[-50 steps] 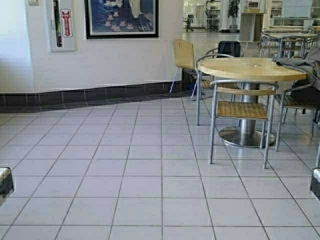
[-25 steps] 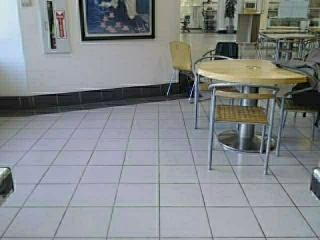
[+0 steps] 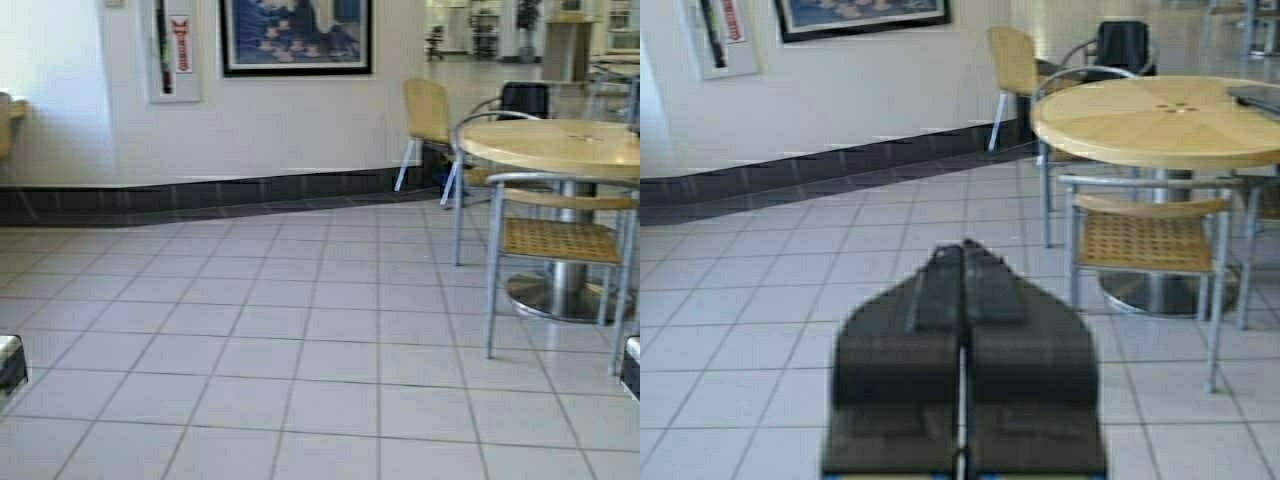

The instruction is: Push the chairs under the table

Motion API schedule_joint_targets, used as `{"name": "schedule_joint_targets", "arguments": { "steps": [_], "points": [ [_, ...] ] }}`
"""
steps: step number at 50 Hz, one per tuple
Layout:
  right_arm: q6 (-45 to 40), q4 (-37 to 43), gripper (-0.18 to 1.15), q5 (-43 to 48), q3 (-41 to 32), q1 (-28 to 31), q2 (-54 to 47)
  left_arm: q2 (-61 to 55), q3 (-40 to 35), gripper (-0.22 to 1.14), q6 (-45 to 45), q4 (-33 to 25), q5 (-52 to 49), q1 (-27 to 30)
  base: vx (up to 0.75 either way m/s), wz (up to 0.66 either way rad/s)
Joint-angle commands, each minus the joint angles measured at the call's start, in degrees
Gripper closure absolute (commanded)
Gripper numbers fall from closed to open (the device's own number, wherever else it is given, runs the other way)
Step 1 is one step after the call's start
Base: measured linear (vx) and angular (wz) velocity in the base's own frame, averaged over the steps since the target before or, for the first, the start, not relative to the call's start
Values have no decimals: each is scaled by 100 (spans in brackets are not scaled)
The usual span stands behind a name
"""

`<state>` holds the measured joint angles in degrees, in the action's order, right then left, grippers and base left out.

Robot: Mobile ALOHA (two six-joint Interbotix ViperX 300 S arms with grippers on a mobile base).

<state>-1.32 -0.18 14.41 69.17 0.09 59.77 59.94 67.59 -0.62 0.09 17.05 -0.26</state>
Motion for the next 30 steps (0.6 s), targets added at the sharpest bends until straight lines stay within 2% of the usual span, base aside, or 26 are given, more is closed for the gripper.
{"name": "schedule_joint_targets", "arguments": {
  "steps": [1, 30],
  "points": [
    [9, 9, 93, 26, -35, 9, -44, -149, -44, 88, 0, 0, 35, -9, 31, 45],
    [-44, 9, 93, 26, -26, 0, -105, -176, -79, 88, -35, 0, 35, -9, 31, 45]
  ]
}}
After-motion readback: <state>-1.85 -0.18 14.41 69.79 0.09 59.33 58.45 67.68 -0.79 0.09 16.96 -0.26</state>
